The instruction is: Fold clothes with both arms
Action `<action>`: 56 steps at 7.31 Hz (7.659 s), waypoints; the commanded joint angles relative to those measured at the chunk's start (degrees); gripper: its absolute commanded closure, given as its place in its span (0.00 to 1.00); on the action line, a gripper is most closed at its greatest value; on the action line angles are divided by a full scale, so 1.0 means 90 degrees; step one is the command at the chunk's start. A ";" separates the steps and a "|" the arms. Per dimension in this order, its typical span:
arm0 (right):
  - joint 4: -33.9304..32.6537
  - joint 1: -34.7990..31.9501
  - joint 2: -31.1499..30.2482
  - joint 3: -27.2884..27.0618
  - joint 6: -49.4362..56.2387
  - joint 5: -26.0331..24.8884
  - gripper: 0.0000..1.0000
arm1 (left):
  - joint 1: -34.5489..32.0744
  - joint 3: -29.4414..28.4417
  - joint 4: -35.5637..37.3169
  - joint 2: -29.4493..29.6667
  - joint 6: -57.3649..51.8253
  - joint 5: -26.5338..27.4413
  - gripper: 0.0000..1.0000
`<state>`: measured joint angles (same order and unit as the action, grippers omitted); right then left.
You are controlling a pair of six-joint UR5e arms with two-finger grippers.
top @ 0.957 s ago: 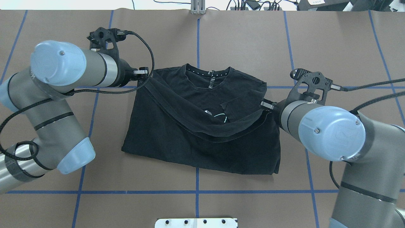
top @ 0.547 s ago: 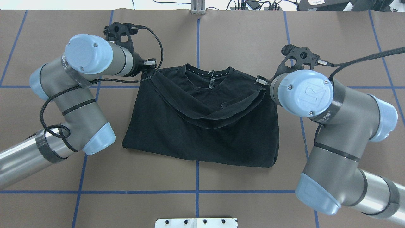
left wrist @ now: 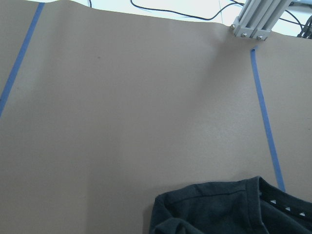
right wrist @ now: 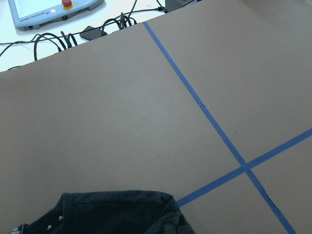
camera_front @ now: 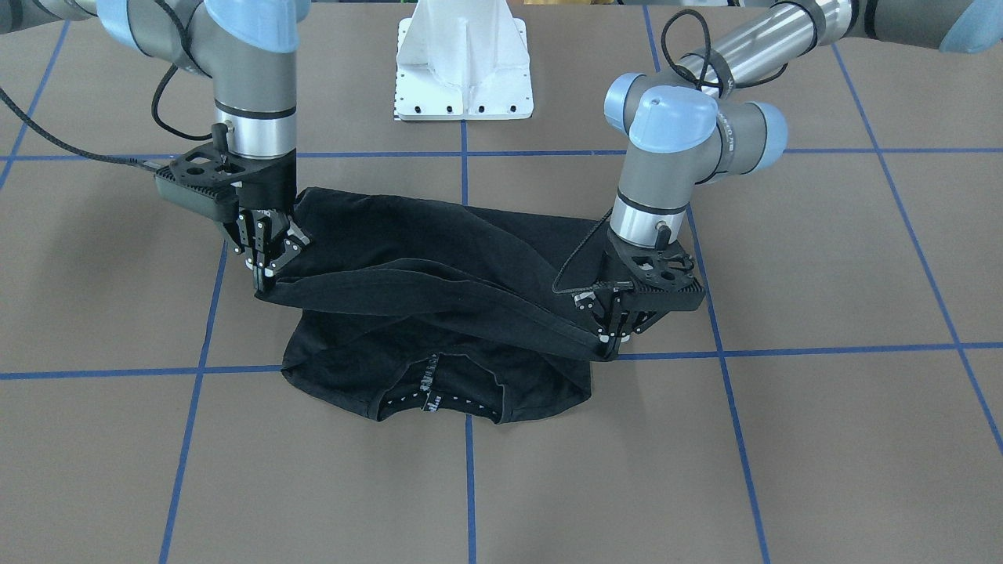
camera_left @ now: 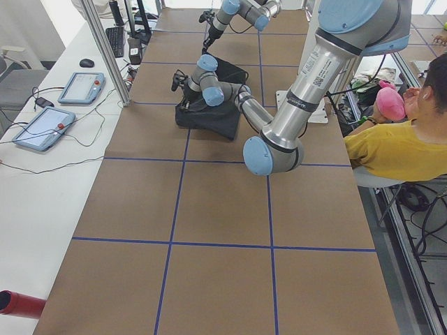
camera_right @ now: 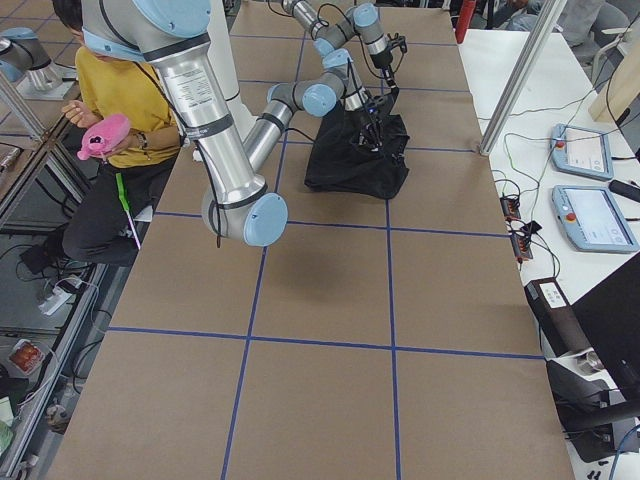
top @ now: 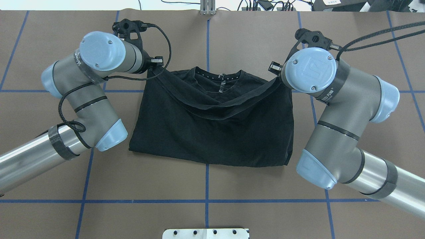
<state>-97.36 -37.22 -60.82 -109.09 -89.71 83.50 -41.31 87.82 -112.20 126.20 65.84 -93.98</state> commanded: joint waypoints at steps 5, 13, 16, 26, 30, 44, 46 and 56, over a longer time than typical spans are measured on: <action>0.0808 -0.0239 -0.0039 0.0978 0.0231 0.0019 1.00 | -0.0097 -0.1378 -0.0472 0.0480 -0.0908 0.0188 1.00; 0.0925 -0.0366 -0.0097 0.1280 0.0525 0.0146 1.00 | -0.0371 -0.1602 -0.0590 0.0558 -0.1661 0.0110 1.00; 0.0934 -0.0356 -0.0039 0.1427 0.0525 0.0146 1.00 | -0.0352 -0.1749 -0.0599 0.0597 -0.1652 0.0110 0.92; 0.0944 -0.0600 0.0010 0.0852 0.1374 0.1240 0.00 | -0.0023 0.1190 -0.1594 -0.1366 -0.1658 -0.1385 0.00; 0.1012 -0.0591 -0.0224 0.0637 0.1706 0.1405 0.00 | 0.0369 0.0802 -0.3173 -0.2594 -0.1417 -0.0928 0.00; 0.1091 -0.0552 -0.0215 0.0637 0.1716 0.1406 0.00 | 0.0190 0.0430 -0.3256 -0.2714 -0.2905 -0.0778 1.00; 0.1100 -0.0522 -0.0185 0.0627 0.1706 0.1416 0.00 | -0.0757 -0.0475 -0.3324 -0.2520 -0.4020 -0.0943 1.00; 0.2326 -0.0191 0.0690 0.1938 0.1202 0.1337 0.00 | -0.1963 -0.3393 -0.3920 -0.0124 -0.4923 -0.1618 0.00</action>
<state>-81.53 -39.48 -58.25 -98.03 -76.23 95.62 -58.45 55.50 -147.20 126.10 21.79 -106.92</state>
